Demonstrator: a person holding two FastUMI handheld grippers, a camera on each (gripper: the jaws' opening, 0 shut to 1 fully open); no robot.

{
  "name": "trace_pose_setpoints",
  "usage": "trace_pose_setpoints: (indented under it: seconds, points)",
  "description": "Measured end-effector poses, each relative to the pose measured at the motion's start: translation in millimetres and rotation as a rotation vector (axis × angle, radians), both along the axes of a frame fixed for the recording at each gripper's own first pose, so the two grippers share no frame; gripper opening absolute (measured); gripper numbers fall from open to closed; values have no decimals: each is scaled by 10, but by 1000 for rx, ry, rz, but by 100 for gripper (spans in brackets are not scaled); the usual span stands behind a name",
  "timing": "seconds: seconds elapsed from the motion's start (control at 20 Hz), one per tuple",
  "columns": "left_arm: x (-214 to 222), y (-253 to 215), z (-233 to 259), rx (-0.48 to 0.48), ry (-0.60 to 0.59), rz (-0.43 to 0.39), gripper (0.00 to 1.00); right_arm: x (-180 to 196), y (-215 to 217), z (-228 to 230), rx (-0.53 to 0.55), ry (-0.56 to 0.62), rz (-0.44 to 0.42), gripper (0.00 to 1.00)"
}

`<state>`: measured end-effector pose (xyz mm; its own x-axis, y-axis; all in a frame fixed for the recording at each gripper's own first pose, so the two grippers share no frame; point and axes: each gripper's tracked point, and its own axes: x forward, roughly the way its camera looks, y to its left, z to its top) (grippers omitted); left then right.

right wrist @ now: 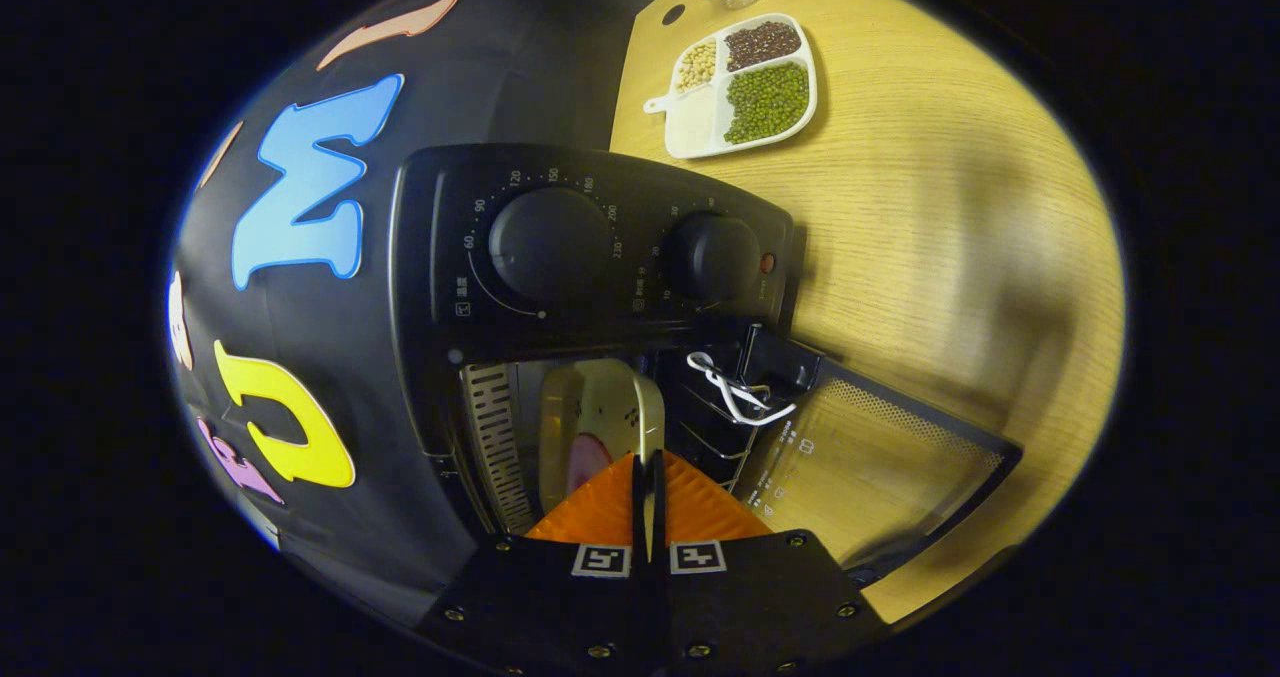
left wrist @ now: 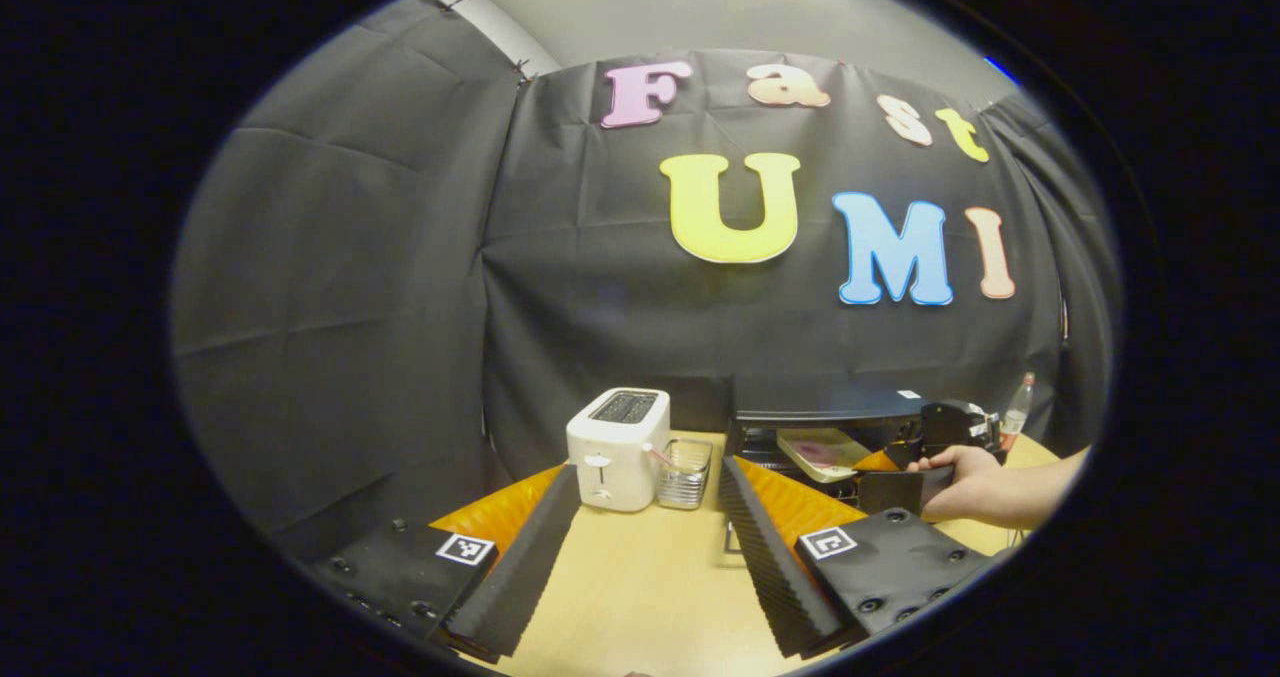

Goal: Open the electric oven with the left hand, put the food in, and close the electric oven.

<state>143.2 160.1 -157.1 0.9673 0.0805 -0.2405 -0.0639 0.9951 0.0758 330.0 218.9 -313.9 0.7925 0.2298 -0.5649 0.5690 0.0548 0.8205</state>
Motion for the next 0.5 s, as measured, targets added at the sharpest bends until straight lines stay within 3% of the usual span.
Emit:
trace_pose_setpoints:
  seconds: [0.05, 0.2, 0.3, 0.4, 0.45, 0.5]
  points:
    - [-3, 13, -10, 0, 2, 4, 99, -1, 16, -11, -5, 5, 0, 2]
    - [1, 40, -24, 2, 12, 12, 99, 12, 108, -22, 4, -1, -6, 2]
    - [-32, 38, 0, 7, 10, 16, 99, 7, 189, 51, 26, -29, 4, 9]
    - [-39, 15, 11, 6, 9, 17, 100, 6, 231, 146, 28, -64, 14, 20]
    - [-41, -6, 33, 6, 4, 15, 100, 14, 212, 202, 25, -85, 18, 39]
    - [-47, -27, 53, 8, -2, 12, 100, 11, 214, 251, 21, -101, 25, 42]
